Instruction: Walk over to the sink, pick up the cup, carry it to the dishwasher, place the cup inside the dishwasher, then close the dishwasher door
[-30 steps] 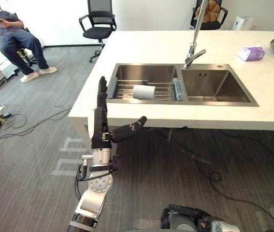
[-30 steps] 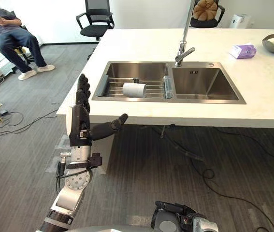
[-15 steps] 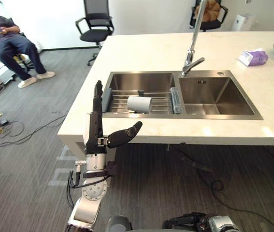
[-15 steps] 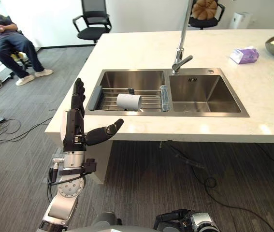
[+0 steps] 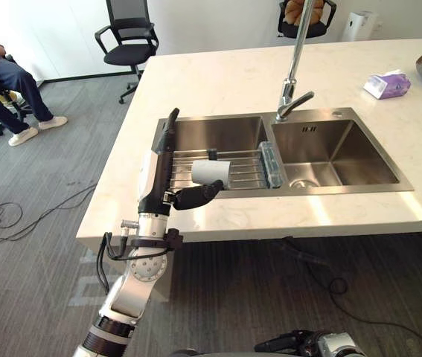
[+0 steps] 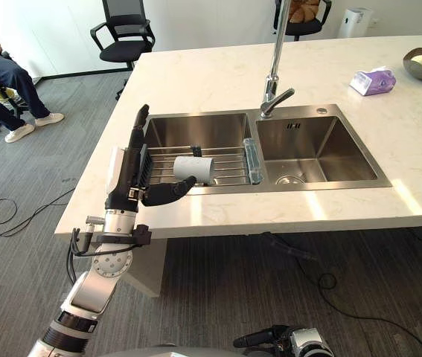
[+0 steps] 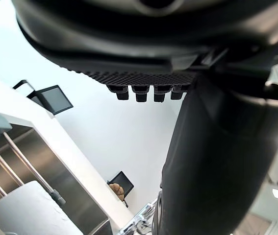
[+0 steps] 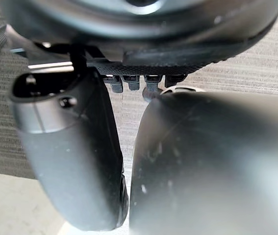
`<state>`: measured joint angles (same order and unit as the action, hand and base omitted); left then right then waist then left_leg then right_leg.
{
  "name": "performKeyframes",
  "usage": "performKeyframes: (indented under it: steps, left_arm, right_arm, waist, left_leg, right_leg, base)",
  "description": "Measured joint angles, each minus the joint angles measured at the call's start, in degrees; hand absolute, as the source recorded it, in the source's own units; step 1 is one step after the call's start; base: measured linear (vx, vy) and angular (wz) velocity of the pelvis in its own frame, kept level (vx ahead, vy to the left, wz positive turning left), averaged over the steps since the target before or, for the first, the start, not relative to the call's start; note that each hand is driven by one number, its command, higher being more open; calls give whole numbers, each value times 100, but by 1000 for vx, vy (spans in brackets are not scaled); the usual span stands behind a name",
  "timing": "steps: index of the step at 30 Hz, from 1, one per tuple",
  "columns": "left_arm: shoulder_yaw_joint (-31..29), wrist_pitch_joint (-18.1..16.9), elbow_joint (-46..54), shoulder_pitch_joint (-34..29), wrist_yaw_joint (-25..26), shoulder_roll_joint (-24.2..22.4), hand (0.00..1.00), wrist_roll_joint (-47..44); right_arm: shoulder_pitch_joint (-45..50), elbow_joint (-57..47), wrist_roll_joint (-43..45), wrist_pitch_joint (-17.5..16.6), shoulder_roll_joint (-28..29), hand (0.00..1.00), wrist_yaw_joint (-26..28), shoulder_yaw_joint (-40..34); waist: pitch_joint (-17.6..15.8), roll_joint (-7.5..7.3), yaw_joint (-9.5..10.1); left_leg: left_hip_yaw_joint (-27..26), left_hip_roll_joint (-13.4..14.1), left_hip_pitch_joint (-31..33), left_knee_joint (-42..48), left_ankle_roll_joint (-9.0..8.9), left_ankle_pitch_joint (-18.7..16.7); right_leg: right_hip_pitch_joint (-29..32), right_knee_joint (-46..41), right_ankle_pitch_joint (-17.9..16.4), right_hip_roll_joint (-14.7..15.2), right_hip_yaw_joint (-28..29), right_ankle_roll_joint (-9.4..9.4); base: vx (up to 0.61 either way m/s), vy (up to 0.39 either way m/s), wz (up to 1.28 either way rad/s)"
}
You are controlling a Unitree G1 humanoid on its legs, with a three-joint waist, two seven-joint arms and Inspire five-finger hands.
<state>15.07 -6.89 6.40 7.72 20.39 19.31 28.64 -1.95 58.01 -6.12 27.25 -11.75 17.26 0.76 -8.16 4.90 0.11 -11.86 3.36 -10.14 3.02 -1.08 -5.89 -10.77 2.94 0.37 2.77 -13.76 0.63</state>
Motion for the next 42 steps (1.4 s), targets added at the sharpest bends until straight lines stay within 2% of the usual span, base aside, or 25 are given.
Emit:
performKeyframes:
  steps: [4, 9, 14, 17, 22, 31, 38, 42]
  left_arm:
    - [129, 505, -529, 352, -327, 252, 100, 515]
    - [253, 1096, -1447, 780, -871, 361, 100, 583]
    - [337, 1374, -1815, 1306, -963, 641, 100, 701]
    - [357, 1546, -2126, 1556, -983, 683, 100, 745]
    - [358, 1593, -2354, 1664, -1050, 728, 100, 744]
    - [411, 1702, -2756, 1948, -1200, 761, 100, 750]
    - [565, 1807, -3142, 2187, -1345, 828, 100, 1204]
    - [579, 1905, -3185, 2214, -1523, 879, 100, 1440]
  right_arm:
    - [49, 21, -1, 1, 6, 100, -56, -30]
    - [109, -3, 30, 0, 58, 100, -52, -53]
    - [157, -13, 35, 0, 93, 100, -59, -80]
    - [154, -17, 38, 0, 135, 100, -59, -171]
    - [154, -21, 48, -55, 170, 100, -101, -271]
    - [228, -18, 48, -277, 175, 100, -131, -442]
    - [264, -18, 48, -392, 191, 100, -132, -558]
    - [266, -18, 47, -456, 213, 100, -70, -658]
  waist:
    - [77, -57, -110]
    - [121, -126, -275]
    - [166, -200, -296]
    - [169, -203, -391]
    - [174, -209, -567]
    - [176, -208, -665]
    - [178, -205, -748]
    - [182, -200, -874]
  left_leg:
    - [-108, 15, -101, -92, -12, 34]
    - [-304, 2, -164, -144, -12, 34]
    - [-400, -10, -209, -177, -11, 35]
    - [-464, -12, -219, -195, -11, 35]
    - [-563, -13, -252, -237, -14, 33]
    - [-622, -5, -274, -240, -19, 29]
    - [-715, -2, -298, -239, -28, 23]
    - [-785, 1, -300, -240, -37, 18]
  right_leg:
    - [-10, 8, 14, -26, 109, 10]
    - [-6, 144, 142, -38, 301, 46]
    - [1, 187, 178, -62, 401, 53]
    - [30, 186, 192, -65, 449, 68]
    - [69, 186, 206, -80, 562, 80]
    - [95, 186, 238, -89, 658, 71]
    - [114, 187, 265, -98, 746, 79]
    - [150, 187, 279, -106, 816, 79]
  base:
    - [-32, -13, -13]
    - [-41, 4, -19]
    - [-32, -14, -11]
    - [-32, -15, -10]
    - [-26, -21, -12]
    - [-47, -34, -5]
    - [-47, -30, -7]
    - [-42, -32, -8]
